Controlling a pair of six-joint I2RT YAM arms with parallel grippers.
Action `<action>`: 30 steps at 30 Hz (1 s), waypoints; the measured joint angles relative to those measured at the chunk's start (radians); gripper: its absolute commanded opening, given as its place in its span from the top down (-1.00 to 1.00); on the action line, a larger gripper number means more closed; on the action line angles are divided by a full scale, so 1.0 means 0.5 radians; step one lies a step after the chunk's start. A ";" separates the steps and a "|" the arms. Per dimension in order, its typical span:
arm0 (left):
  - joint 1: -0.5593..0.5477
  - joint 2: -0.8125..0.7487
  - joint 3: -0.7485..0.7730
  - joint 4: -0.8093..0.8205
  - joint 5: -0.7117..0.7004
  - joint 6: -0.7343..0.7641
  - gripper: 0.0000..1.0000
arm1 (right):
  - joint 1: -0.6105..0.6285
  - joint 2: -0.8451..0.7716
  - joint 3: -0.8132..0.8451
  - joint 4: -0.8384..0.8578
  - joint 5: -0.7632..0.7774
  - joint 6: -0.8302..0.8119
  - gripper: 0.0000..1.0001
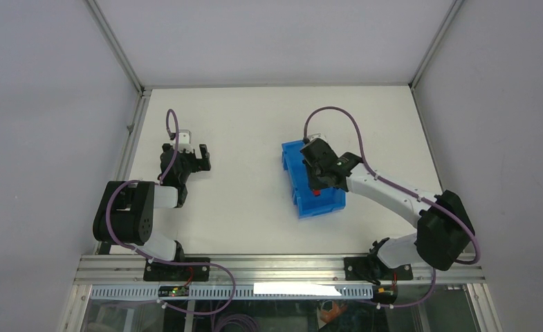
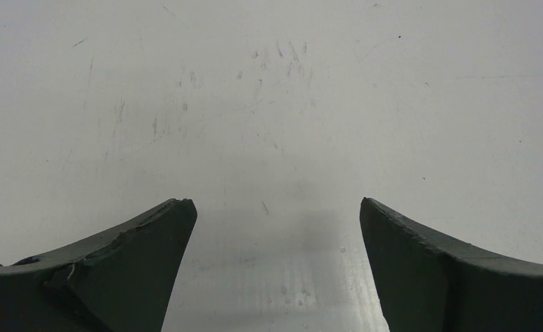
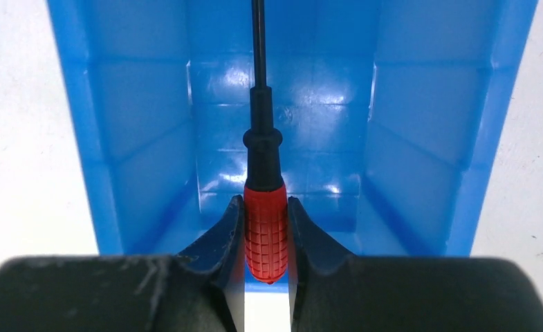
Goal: Put the screwdriver in the bin
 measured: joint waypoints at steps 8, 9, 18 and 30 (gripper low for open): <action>0.000 0.000 0.000 0.000 0.000 0.000 -0.98 | -0.002 0.236 -0.085 0.175 0.077 0.067 0.23; 0.000 0.000 0.000 0.000 0.000 0.000 -0.98 | -0.002 0.266 -0.085 0.185 0.080 0.072 0.17; 0.000 0.000 0.000 0.000 0.000 0.000 -0.98 | -0.002 0.365 -0.071 0.209 0.097 0.095 -0.09; 0.000 0.000 0.000 0.000 0.000 0.000 -0.98 | -0.027 0.114 0.501 -0.056 0.433 0.010 -0.98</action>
